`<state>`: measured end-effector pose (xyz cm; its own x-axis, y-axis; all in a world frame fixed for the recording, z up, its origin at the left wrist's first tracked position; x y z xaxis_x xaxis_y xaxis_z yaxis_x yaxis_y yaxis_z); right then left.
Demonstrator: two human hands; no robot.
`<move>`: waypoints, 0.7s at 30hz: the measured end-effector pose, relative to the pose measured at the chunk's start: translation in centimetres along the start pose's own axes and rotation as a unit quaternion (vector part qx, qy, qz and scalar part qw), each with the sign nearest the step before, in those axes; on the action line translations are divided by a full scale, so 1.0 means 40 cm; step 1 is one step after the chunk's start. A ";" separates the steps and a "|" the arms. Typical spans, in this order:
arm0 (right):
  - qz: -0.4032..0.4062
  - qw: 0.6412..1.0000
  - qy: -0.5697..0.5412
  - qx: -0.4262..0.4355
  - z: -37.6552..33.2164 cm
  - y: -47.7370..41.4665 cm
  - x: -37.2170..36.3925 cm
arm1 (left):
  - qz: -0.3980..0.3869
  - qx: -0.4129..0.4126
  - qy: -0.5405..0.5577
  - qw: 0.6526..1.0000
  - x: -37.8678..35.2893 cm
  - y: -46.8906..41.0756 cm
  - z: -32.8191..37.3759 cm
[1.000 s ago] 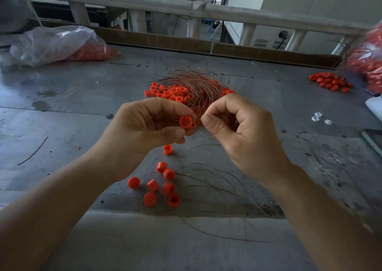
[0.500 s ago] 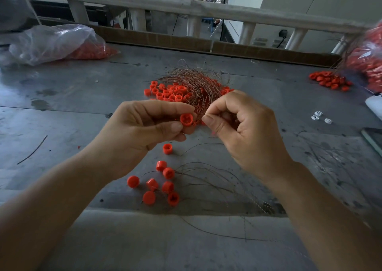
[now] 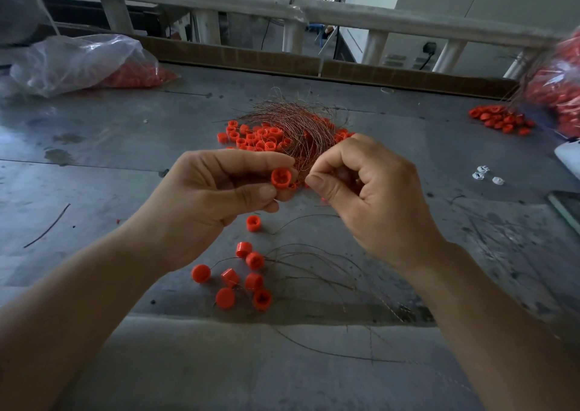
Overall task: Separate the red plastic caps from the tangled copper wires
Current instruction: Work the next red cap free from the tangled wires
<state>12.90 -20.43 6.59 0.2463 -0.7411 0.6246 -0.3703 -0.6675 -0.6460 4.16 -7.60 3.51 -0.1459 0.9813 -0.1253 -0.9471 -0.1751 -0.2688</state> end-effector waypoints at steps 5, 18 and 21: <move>-0.002 1.000 -0.003 -0.001 -0.001 0.000 0.000 | 0.007 -0.001 -0.001 1.000 -0.001 -0.001 0.002; -0.024 0.999 -0.025 -0.004 -0.009 0.002 -0.004 | 0.021 0.010 0.017 1.000 0.000 0.000 -0.003; -0.031 0.999 -0.031 -0.003 -0.012 0.001 -0.005 | 0.012 0.007 0.021 1.000 -0.005 0.001 -0.001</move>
<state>12.40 -20.26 6.64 0.3236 -0.7008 0.6357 -0.3571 -0.7126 -0.6038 4.18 -7.80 3.47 -0.1565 0.9726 -0.1718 -0.9475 -0.1970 -0.2518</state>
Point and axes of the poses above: each hand's wrist, its own y-axis away from the middle knuckle, its own x-axis out of the back of the hand, z = x × y, the point moved 5 cm from there along -y, towards the middle knuckle, and after that the axes turned 2 degrees about -z, right-handed, at the moved point
